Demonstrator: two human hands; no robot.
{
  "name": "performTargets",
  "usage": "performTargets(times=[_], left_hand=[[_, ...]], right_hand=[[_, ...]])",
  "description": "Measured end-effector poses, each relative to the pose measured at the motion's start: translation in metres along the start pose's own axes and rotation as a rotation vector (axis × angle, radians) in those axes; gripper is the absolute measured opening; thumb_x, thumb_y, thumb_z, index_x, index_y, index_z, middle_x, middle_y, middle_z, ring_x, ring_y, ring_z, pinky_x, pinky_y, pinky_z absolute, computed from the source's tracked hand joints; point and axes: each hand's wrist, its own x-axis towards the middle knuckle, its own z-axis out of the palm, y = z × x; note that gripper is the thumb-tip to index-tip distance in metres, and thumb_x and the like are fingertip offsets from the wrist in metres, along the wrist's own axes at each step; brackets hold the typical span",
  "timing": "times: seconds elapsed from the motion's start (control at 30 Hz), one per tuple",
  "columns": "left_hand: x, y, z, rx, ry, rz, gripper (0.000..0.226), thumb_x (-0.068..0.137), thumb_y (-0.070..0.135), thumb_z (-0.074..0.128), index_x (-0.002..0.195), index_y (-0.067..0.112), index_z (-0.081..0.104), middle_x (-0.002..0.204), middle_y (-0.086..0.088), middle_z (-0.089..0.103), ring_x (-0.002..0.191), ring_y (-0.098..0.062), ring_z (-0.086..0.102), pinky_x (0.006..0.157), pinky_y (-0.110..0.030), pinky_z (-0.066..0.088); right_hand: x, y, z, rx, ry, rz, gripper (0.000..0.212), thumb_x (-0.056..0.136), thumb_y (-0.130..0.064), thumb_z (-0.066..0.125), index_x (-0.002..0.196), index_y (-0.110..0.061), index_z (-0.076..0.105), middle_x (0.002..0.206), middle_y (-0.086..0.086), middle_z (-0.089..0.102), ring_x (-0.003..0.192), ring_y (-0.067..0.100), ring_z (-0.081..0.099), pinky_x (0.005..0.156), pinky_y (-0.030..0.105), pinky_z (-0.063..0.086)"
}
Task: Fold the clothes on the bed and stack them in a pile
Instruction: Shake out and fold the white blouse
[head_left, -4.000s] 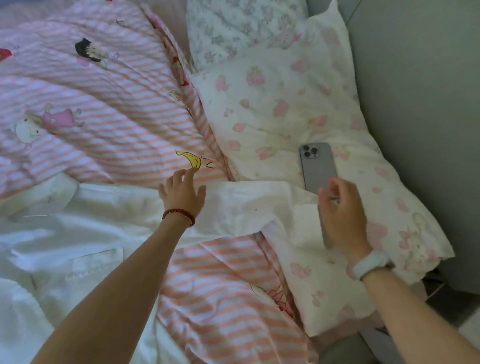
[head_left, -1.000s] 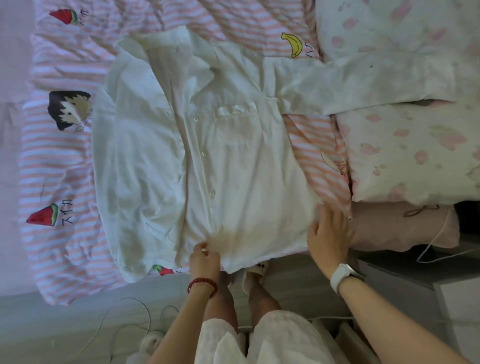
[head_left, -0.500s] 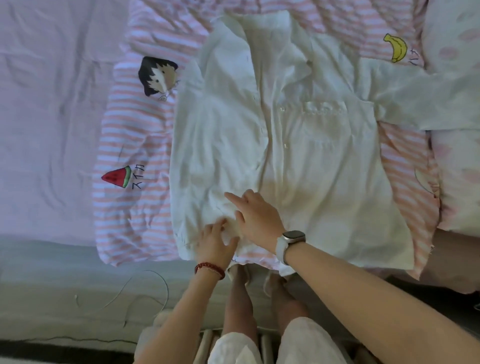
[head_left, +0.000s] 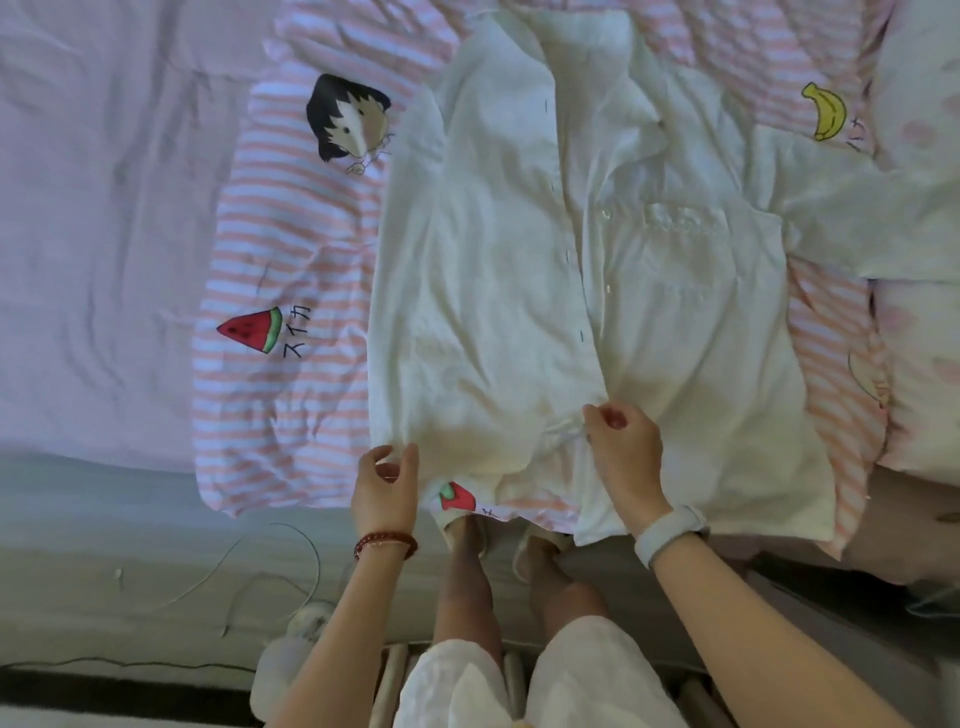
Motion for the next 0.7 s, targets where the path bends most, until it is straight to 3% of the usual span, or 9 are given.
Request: performTargets(times=[0.03,0.1,0.2,0.27,0.37,0.43,0.53,0.63,0.7], left_hand=[[0.004,0.003,0.002,0.001,-0.027,-0.032,0.042,0.086,0.036,0.061,0.119,0.012,0.054,0.09,0.004,0.056,0.088,-0.018,0.056,0.075,-0.028,0.04],[0.01,0.004,0.007,0.064,-0.043,0.014,0.039,0.085,0.036,0.062,0.117,0.013,0.056,0.089,0.001,0.056,0.079,-0.013,0.053,0.071,-0.028,0.04],[0.012,0.009,0.013,0.099,0.04,0.134,0.019,0.087,0.03,0.059,0.099,0.015,0.061,0.096,-0.004,0.061,0.078,-0.013,0.054,0.067,-0.028,0.042],[0.012,0.012,0.015,0.108,0.022,0.155,0.019,0.087,0.032,0.058,0.098,0.017,0.056,0.096,0.0,0.06,0.087,-0.019,0.059,0.064,-0.023,0.04],[0.01,0.009,0.018,0.283,-0.115,0.111,0.048,0.085,0.04,0.059,0.124,0.014,0.048,0.118,-0.003,0.051,0.109,-0.024,0.051,0.088,-0.037,0.046],[0.007,0.008,0.018,0.392,-0.092,0.174,0.039,0.087,0.032,0.057,0.119,0.009,0.056,0.124,-0.009,0.048,0.112,-0.028,0.046,0.094,-0.04,0.041],[-0.003,0.014,0.016,0.264,-0.017,0.355,0.017,0.091,0.018,0.055,0.097,0.004,0.062,0.105,-0.008,0.057,0.095,-0.024,0.051,0.08,-0.034,0.043],[-0.017,0.015,0.009,0.07,-0.055,0.316,0.008,0.094,0.018,0.05,0.091,0.011,0.049,0.07,0.004,0.054,0.064,-0.014,0.05,0.054,-0.022,0.036],[-0.022,0.008,0.001,0.046,-0.062,0.307,0.01,0.093,0.017,0.052,0.091,0.011,0.045,0.066,0.003,0.05,0.058,-0.01,0.047,0.049,-0.021,0.033]], right_hand=[[-0.001,0.003,-0.005,0.118,0.027,0.079,0.002,0.089,-0.013,0.056,0.088,-0.014,0.057,0.079,-0.005,0.057,0.074,0.012,0.055,0.068,0.021,0.043],[-0.002,0.011,-0.013,0.259,0.061,0.183,0.019,0.087,-0.002,0.05,0.098,-0.017,0.054,0.089,-0.005,0.055,0.081,0.012,0.055,0.075,0.03,0.045],[-0.001,0.012,-0.023,0.341,0.102,0.233,0.032,0.084,0.005,0.044,0.091,-0.025,0.054,0.09,-0.004,0.056,0.082,0.015,0.055,0.075,0.033,0.047],[0.002,0.014,-0.03,0.373,0.132,0.281,0.033,0.085,0.005,0.044,0.086,-0.027,0.053,0.087,-0.003,0.056,0.078,0.014,0.055,0.071,0.033,0.048],[0.001,0.022,-0.038,0.333,0.122,0.328,0.026,0.086,0.002,0.045,0.088,-0.021,0.056,0.086,-0.004,0.058,0.077,0.01,0.054,0.068,0.03,0.05],[-0.002,0.03,-0.042,0.302,0.115,0.348,0.023,0.087,0.001,0.045,0.093,-0.016,0.059,0.087,-0.004,0.059,0.079,0.01,0.056,0.068,0.028,0.05],[-0.004,0.036,-0.047,0.345,0.134,0.366,0.015,0.089,-0.001,0.047,0.093,-0.009,0.059,0.088,0.001,0.06,0.081,0.012,0.058,0.065,0.026,0.052],[-0.015,0.045,-0.05,0.286,0.17,0.279,0.013,0.091,-0.004,0.046,0.091,-0.013,0.055,0.088,-0.001,0.057,0.08,0.012,0.056,0.061,0.024,0.048],[-0.026,0.053,-0.051,0.189,0.15,0.171,0.016,0.09,-0.005,0.044,0.088,-0.018,0.053,0.086,-0.003,0.056,0.078,0.014,0.054,0.06,0.025,0.044]])
